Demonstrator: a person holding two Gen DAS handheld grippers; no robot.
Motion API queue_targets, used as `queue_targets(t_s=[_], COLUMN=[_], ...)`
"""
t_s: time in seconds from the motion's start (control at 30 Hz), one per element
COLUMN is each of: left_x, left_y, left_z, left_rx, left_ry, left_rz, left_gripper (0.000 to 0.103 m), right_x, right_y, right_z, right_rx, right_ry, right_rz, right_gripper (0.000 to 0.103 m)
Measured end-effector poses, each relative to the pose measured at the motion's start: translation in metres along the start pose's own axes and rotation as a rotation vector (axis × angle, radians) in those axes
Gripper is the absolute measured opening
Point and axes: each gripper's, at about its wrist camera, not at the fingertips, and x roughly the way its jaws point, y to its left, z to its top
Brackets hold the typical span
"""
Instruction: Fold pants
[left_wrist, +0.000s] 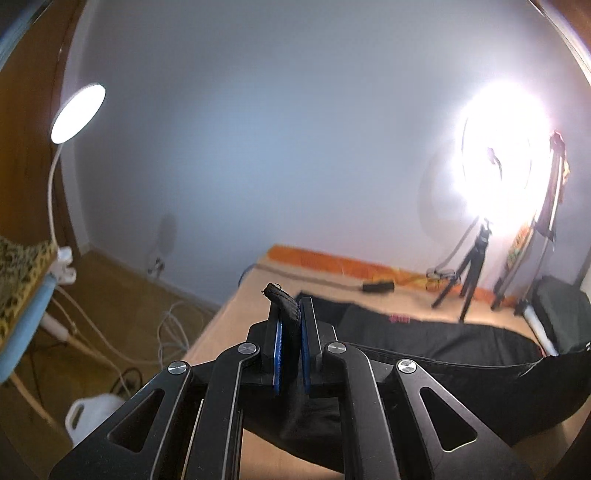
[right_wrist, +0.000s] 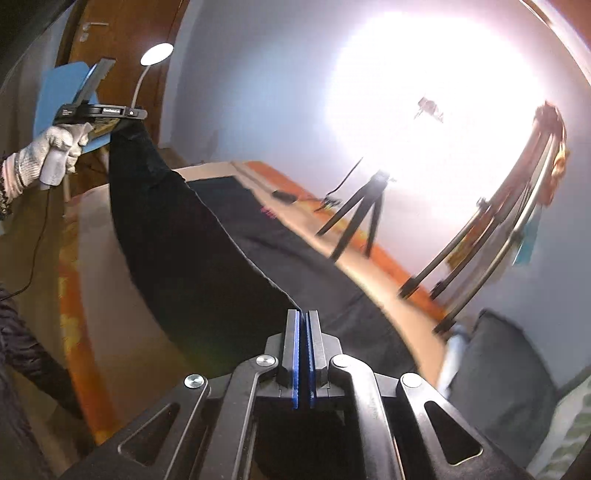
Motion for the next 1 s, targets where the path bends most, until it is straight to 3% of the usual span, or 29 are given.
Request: queue_targets(t_s=[0.2, 0.4, 0.73, 1.0], left_x=[0.039, 0.104, 0.209, 0.27], left_y=[-0.01, -0.029, -0.042, -0.057], left_z=[0.029, 0.043, 0.021, 0.004], left_rx=[0.01, 0.047, 0.097, 0.153], left_ry=[-0.011, 0.042, 0.203, 0.274], left_rz=[0.03, 0.076, 0.177, 0.25], left_gripper=[0.007, 0.007, 0.007, 0.007], right_x=[0.038, 0.105, 0.216, 0.265], right_y=[-0.023, -0.055, -0.084, -0.093], right_z=[0.035, 0.056, 0.056, 0.049], right_rx=[-0.063, -0.103, -0.126, -0.126], right_ry=[0.02, 0.064, 0.152, 0.197], right_rz=[-0.088, -0.173, -0.203, -0.261], right_gripper=[0.0, 0.0, 0.0, 0.0])
